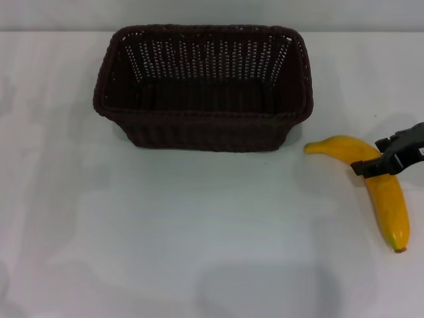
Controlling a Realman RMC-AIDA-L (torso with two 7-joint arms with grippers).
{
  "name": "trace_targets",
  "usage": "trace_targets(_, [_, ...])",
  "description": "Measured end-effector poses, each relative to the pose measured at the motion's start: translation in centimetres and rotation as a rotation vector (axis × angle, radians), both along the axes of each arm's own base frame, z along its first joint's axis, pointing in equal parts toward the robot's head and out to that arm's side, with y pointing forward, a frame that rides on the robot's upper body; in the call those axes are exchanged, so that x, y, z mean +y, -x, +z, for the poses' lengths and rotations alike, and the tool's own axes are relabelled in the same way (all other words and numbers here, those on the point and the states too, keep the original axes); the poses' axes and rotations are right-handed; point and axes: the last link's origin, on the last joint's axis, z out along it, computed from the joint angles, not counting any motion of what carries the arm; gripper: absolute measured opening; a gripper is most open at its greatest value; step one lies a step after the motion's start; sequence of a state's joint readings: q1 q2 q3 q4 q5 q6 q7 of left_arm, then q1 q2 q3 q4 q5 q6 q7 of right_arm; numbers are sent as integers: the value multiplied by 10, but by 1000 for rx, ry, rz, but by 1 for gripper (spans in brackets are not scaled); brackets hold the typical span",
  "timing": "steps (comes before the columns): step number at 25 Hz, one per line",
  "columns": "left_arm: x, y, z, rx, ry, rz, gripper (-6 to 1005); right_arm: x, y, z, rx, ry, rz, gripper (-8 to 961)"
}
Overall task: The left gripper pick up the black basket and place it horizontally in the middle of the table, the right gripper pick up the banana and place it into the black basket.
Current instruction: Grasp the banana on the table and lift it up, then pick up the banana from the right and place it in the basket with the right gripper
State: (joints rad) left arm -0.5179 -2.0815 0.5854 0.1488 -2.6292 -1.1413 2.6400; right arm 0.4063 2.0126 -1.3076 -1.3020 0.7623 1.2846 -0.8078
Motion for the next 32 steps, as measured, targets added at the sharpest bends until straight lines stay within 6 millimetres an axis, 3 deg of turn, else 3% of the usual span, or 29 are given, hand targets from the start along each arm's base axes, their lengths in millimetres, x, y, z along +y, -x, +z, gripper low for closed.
trace_targets(8, [1, -2, 0, 1, 2, -5, 874, 1, -3, -4, -44, 2, 11, 721])
trace_targets(23, [1, -2, -1, -4, 2, -5, 874, 0, -5, -2, -90, -1, 27, 479])
trace_targets(27, [1, -2, -1, -3, 1, -4, 874, 0, 0, 9, -100, -35, 61, 479])
trace_targets(32, [1, -1, -1, -2, 0, -3, 874, 9, 2, 55, -116, -209, 103, 479])
